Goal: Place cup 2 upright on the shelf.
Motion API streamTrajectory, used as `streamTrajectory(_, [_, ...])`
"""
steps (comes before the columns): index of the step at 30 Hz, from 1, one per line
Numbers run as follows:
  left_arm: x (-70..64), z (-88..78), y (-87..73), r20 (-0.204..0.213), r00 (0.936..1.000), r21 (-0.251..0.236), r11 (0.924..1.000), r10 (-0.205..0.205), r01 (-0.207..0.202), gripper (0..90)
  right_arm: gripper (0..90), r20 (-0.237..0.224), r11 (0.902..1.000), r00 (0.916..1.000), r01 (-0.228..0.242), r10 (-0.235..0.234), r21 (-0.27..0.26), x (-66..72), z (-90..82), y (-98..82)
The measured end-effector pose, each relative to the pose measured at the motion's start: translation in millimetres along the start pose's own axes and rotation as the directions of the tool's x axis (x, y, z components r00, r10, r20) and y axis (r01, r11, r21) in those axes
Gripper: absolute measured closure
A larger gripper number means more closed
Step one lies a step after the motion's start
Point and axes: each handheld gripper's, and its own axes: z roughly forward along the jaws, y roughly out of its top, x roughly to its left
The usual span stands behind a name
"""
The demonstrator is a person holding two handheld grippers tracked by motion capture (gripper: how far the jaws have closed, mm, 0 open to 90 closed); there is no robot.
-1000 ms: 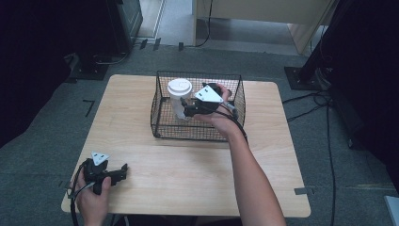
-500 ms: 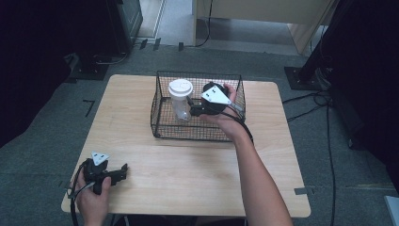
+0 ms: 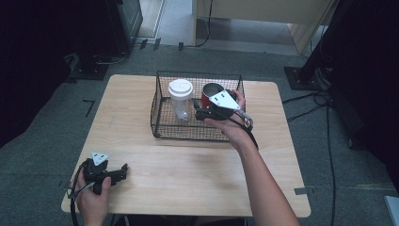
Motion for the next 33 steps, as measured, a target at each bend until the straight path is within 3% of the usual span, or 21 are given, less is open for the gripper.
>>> streamTrajectory(6, [0.0, 0.0, 0.0, 0.000, 1.0000, 0.000, 1.0000, 0.000, 0.000, 0.0, 4.3, 0.012, 0.9988, 0.9989, -0.044, 0.044, 0.022, -3.7, -18.2, -3.1])
streamTrajectory(16, [0.0, 0.0, -0.1, -0.001, 1.0000, 0.000, 1.0000, 0.001, -0.001, 0.0, 4.8, 0.026, 0.9978, 0.9992, -0.032, 0.031, 0.058, -3.2, -50.1, -16.7])
streamTrajectory(27, [-0.1, 0.1, -0.1, -0.001, 1.0000, -0.001, 1.0000, -0.001, 0.001, 0.0, 4.8, 0.041, 0.9975, 0.9978, -0.054, 0.052, 0.046, -11.1, -81.7, -33.2])
streamTrajectory(33, [0.0, 0.0, -0.1, -0.001, 1.0000, 0.000, 1.0000, 0.000, 0.000, 0.0, 4.8, 0.065, 0.9960, 0.9950, -0.078, 0.075, 0.043, -19.5, -98.8, -51.4])
